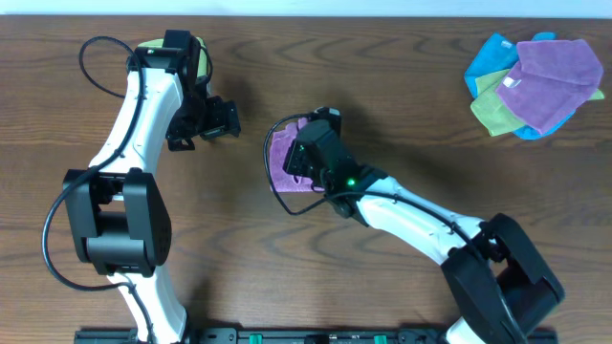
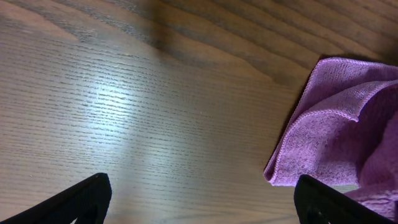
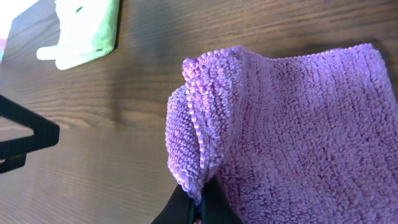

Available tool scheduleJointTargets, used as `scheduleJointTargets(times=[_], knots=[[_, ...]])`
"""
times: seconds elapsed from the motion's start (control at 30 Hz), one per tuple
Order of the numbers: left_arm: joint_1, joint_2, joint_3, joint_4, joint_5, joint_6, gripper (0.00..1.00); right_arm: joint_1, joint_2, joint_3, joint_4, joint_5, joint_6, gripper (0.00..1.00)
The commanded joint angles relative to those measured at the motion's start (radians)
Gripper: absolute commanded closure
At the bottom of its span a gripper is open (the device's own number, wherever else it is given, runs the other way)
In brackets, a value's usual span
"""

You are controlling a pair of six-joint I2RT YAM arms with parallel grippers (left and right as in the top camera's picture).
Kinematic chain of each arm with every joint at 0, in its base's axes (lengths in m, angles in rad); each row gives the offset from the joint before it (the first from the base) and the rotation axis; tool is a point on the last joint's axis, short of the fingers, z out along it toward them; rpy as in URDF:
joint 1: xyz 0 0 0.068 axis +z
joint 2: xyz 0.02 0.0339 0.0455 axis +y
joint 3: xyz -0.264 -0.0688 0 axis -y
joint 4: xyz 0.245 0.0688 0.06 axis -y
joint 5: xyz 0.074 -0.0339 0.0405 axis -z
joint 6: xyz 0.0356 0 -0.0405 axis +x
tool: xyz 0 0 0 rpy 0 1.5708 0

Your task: Fold the cloth

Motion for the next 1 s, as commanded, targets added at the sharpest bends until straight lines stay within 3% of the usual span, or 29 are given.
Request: scheduleJointTargets(times=[0.0, 0.77, 0.8, 0.83, 0.87, 0.9, 0.97], knots=[[0.003, -0.025, 0.008, 0.002, 0.009, 0.022, 0.05, 0.016, 0.022, 0.021, 0.006, 0.014, 0.027, 0.98], [0.003, -0.025, 0.008, 0.002, 0.023, 0.022, 0.05, 0.019, 0.077, 0.021, 0.044, 0.029, 0.042, 0.98], [0.003, -0.025, 0.008, 0.002, 0.023, 0.022, 0.05, 0.019, 0.077, 0.021, 0.045, 0.029, 0.042, 0.83], [0.003, -0.025, 0.008, 0.002, 0.023, 0.022, 0.05, 0.019, 0.077, 0.021, 0.045, 0.029, 0.042, 0.58], [0.003, -0.025, 0.008, 0.002, 0.023, 0.022, 0.05, 0.019, 0.077, 0.021, 0.044, 0.029, 0.042, 0.24], [0.003, -0.025, 0.008, 0.002, 0.023, 0.022, 0.05, 0.019, 0.077, 0.021, 0.045, 0.029, 0.042, 0.01], [0.003, -0.025, 0.008, 0.002, 0.023, 0.022, 0.05, 0.019, 0.077, 0.021, 0.044, 0.029, 0.042, 0.01]])
